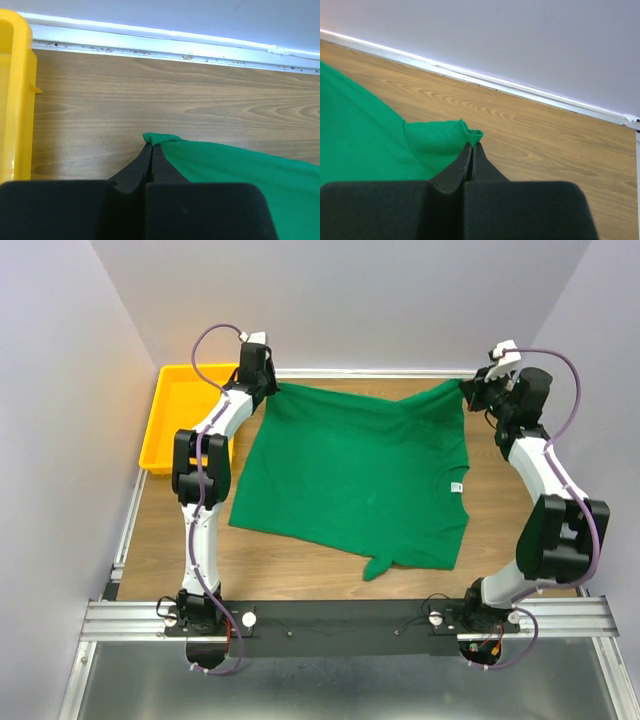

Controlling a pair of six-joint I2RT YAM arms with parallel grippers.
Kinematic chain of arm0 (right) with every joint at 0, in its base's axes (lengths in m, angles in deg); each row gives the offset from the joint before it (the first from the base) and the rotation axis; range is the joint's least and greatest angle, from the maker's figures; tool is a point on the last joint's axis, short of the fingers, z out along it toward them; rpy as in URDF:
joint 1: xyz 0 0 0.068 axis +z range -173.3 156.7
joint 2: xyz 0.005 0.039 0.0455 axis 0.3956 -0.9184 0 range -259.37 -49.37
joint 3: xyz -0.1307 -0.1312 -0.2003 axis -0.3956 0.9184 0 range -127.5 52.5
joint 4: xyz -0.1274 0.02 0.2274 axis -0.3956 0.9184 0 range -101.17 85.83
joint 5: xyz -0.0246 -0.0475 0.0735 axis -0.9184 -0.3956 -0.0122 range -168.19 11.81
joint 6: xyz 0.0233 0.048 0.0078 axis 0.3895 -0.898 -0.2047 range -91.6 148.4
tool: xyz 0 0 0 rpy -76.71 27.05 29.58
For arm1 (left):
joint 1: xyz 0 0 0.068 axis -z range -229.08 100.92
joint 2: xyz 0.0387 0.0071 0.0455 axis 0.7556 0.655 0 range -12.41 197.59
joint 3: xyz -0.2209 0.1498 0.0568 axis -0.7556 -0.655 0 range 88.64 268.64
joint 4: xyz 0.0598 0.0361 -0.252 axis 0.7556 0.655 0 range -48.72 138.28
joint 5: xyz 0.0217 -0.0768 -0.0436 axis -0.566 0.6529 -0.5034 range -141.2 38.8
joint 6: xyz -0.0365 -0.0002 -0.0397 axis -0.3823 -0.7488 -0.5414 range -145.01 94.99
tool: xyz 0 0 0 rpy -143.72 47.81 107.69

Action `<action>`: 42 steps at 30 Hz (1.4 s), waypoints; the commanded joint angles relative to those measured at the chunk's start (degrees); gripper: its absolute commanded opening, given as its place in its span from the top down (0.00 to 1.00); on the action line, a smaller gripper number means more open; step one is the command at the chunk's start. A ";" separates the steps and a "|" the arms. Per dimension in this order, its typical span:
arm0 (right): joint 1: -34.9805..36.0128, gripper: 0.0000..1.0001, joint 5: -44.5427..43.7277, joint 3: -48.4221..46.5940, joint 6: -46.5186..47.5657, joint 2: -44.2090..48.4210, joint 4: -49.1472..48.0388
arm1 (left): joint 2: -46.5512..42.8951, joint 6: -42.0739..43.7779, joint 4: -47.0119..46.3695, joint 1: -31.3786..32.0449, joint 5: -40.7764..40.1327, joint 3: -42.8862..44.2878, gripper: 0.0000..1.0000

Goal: Fold and stack the t-shirts
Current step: Fold the tshirt

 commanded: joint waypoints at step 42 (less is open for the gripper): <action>0.76 0.99 0.34 21.27 2.99 20.63 9.23 | -12.92 2.87 -7.54 -0.90 2.44 -21.40 1.00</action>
